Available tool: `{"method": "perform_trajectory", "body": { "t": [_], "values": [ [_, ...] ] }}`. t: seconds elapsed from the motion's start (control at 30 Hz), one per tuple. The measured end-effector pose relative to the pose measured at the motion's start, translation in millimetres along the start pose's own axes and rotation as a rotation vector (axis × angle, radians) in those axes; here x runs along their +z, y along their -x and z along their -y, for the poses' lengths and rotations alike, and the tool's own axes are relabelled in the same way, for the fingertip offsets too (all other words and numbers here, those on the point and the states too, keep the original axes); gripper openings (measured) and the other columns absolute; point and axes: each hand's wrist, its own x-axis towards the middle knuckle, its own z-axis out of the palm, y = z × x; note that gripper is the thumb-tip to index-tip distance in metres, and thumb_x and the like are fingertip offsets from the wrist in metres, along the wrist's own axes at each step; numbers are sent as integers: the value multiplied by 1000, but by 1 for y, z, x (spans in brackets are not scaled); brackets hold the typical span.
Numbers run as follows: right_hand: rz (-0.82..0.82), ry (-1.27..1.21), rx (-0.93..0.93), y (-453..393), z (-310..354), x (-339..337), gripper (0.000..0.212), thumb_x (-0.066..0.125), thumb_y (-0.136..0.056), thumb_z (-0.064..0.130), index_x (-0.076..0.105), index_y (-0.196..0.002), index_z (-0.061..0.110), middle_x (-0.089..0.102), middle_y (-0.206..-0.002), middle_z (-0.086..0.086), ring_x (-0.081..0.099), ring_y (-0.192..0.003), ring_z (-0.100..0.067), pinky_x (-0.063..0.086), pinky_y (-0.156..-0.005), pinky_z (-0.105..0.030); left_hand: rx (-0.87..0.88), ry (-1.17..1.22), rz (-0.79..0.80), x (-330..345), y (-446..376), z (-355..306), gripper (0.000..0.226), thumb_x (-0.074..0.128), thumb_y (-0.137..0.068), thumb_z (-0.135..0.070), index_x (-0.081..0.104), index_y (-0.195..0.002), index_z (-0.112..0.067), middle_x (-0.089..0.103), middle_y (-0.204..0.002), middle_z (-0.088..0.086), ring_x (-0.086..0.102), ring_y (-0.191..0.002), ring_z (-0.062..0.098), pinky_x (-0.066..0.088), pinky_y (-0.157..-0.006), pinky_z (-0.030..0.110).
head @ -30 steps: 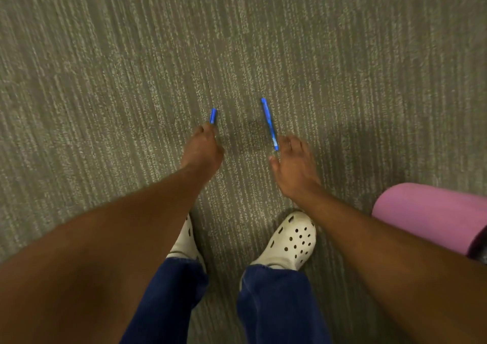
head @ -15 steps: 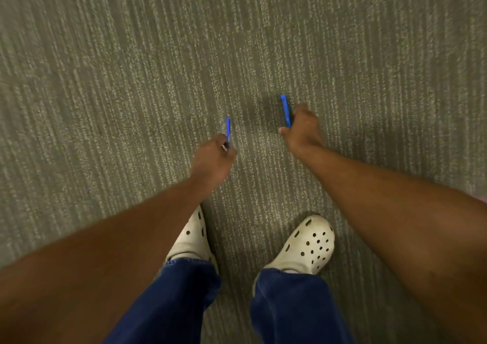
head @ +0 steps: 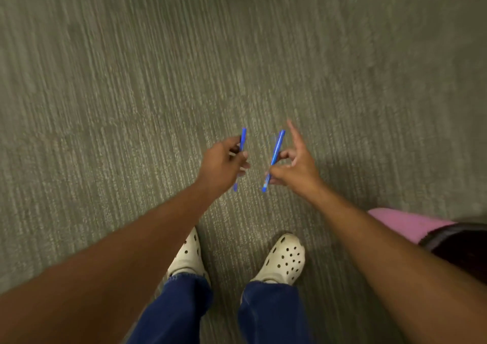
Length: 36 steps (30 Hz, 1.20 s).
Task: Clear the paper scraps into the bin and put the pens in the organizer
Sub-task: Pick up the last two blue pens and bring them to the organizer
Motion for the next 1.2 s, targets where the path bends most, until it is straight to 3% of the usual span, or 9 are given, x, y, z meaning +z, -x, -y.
{"method": "perform_trajectory", "body": {
  "t": [0.13,0.27,0.4,0.5,0.6,0.73,0.87,0.93,1.2],
  "values": [
    [19,-150,-55,76,74,-37,102,70,-78,-14,43,-142,61,57,-96,-11,65,-62,-15,65,-65,-44,61,52,79,4,61,-93,20,63,-99,-1,69,-113,-13,62,-85,8,74,-80,37,62,-82,58],
    [-23,-214,-154,147,140,-85,87,62,-91,-12,42,-142,56,56,-88,-10,65,-66,-15,63,-61,-35,84,37,169,12,122,-190,26,68,-96,-5,76,-93,-29,71,-75,-6,76,-76,24,65,-76,48],
    [-171,-222,-273,238,219,-154,82,61,-99,0,36,-143,63,58,-90,-5,69,-72,-10,60,-64,-27,198,-6,183,30,190,-306,17,73,-93,-5,76,-105,-16,71,-82,5,67,-71,14,61,-65,33],
    [-281,-179,-343,312,272,-197,85,60,-99,0,33,-140,70,55,-96,-8,66,-72,-8,61,-68,-29,279,-40,205,47,243,-384,31,75,-91,-6,72,-122,-4,72,-84,4,66,-65,6,56,-54,20],
    [-397,-175,-381,387,306,-226,87,60,-99,-1,32,-144,67,56,-100,-10,69,-73,-12,65,-70,-35,367,-44,276,66,296,-442,35,75,-90,-4,69,-124,-5,68,-83,4,64,-69,14,57,-53,19],
    [-588,-175,-419,477,336,-252,84,59,-100,1,25,-155,54,60,-102,-8,74,-80,-21,66,-73,-39,512,-90,433,90,358,-493,35,76,-89,-5,68,-121,-16,63,-78,0,65,-71,17,61,-58,30],
    [-757,-204,-422,554,349,-259,85,63,-100,5,24,-154,58,65,-105,-5,76,-88,-22,66,-75,-36,629,-163,622,114,412,-527,35,77,-89,-8,68,-113,-33,64,-83,1,66,-72,14,63,-61,34],
    [-828,-211,-409,587,351,-260,84,64,-100,5,26,-154,56,66,-105,-5,76,-90,-20,67,-75,-37,670,-196,694,127,435,-538,36,77,-89,-9,68,-118,-29,63,-82,-1,66,-71,13,63,-63,37],
    [-1079,-278,-414,693,329,-262,81,62,-99,5,26,-155,52,72,-106,8,76,-100,-15,66,-79,-36,800,-304,946,182,521,-544,37,76,-89,-14,69,-108,-45,73,-88,0,75,-76,12,62,-61,30]
  ]
}}
